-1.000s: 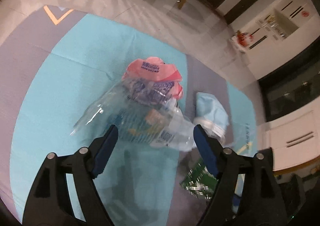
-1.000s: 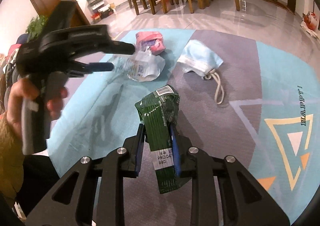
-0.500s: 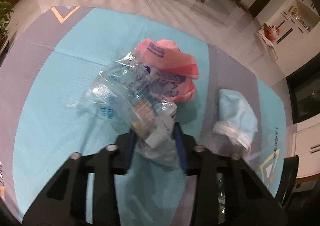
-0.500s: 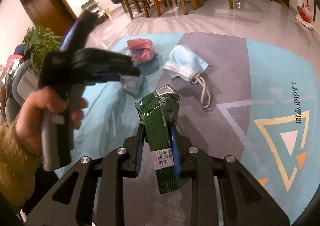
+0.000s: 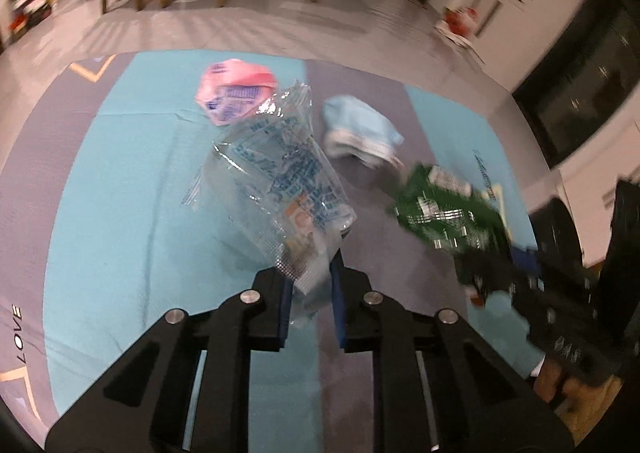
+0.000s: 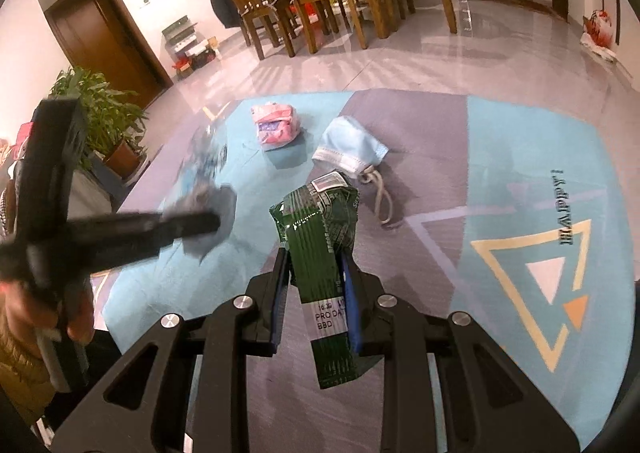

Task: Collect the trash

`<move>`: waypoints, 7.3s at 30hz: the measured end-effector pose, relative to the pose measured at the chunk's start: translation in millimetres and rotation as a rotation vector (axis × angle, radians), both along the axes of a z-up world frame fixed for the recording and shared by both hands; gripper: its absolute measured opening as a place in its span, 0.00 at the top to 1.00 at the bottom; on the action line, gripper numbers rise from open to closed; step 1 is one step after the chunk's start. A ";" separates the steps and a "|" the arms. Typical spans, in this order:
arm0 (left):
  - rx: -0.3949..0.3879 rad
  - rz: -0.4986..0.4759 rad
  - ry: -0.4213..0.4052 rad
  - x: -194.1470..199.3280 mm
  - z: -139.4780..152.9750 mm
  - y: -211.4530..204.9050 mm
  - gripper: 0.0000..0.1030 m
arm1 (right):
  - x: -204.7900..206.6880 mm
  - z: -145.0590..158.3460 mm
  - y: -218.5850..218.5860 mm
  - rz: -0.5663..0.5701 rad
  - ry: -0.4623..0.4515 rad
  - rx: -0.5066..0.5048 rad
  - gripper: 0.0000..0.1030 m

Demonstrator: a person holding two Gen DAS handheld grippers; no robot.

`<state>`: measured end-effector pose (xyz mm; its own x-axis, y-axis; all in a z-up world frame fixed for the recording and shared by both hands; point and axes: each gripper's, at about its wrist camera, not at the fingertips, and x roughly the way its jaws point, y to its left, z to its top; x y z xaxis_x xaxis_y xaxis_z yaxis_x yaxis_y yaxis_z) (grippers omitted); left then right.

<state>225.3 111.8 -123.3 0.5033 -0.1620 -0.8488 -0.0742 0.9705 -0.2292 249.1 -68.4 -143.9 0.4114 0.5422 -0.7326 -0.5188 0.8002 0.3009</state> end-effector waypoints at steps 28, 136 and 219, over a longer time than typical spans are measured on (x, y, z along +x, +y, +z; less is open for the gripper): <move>0.082 -0.337 -0.149 -12.1 36.8 -197.3 0.80 | -46.4 44.2 -183.6 -0.410 -0.172 0.120 0.75; 0.128 -0.597 -0.075 81.1 -13.6 -434.2 0.72 | -36.7 16.7 -364.7 -0.979 -0.027 -0.052 0.74; 0.083 -0.445 -0.304 37.7 29.9 -302.9 0.05 | -45.5 33.4 -340.0 -1.022 -0.118 -0.076 0.34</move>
